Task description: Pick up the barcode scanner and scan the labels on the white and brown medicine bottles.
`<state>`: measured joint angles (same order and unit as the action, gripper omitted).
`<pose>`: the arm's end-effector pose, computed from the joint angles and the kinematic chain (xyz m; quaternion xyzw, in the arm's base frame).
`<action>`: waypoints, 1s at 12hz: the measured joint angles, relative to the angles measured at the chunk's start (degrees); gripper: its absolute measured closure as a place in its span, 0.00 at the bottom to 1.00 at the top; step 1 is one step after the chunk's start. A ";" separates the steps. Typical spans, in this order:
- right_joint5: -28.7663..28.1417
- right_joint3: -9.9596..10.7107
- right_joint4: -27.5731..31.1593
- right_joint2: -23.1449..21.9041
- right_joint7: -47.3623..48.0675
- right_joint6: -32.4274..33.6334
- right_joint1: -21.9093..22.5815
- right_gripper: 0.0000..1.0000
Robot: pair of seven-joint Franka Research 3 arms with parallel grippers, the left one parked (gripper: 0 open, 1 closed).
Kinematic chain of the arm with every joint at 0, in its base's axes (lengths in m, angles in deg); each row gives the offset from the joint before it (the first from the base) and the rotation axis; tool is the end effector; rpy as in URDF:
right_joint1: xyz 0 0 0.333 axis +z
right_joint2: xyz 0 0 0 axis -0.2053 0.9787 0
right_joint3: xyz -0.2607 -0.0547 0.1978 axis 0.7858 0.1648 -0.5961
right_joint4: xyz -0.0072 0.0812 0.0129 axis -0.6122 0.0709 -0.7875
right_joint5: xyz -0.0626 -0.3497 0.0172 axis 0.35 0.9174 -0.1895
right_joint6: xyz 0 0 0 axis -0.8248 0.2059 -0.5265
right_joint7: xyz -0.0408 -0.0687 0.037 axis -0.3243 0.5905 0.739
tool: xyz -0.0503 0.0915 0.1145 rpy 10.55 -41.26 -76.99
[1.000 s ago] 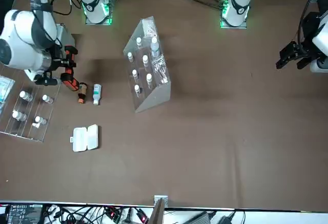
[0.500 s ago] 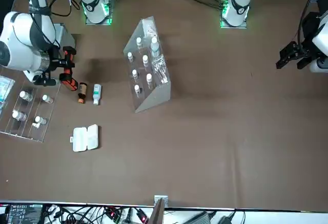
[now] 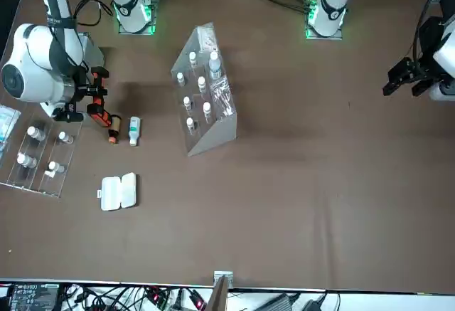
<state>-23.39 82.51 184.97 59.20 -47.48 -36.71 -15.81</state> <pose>0.4396 -0.0546 0.3000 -0.9790 0.0107 0.1989 0.0426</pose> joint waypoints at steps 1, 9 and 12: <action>-0.13 -0.41 -0.71 -0.16 0.01 0.01 0.30 0.57; -5.65 -2.48 -3.75 0.65 10.66 -10.07 14.04 0.57; -5.70 -2.55 -3.41 4.30 14.69 -16.99 19.13 0.57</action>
<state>-29.09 79.96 181.55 63.50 -32.79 -53.69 3.31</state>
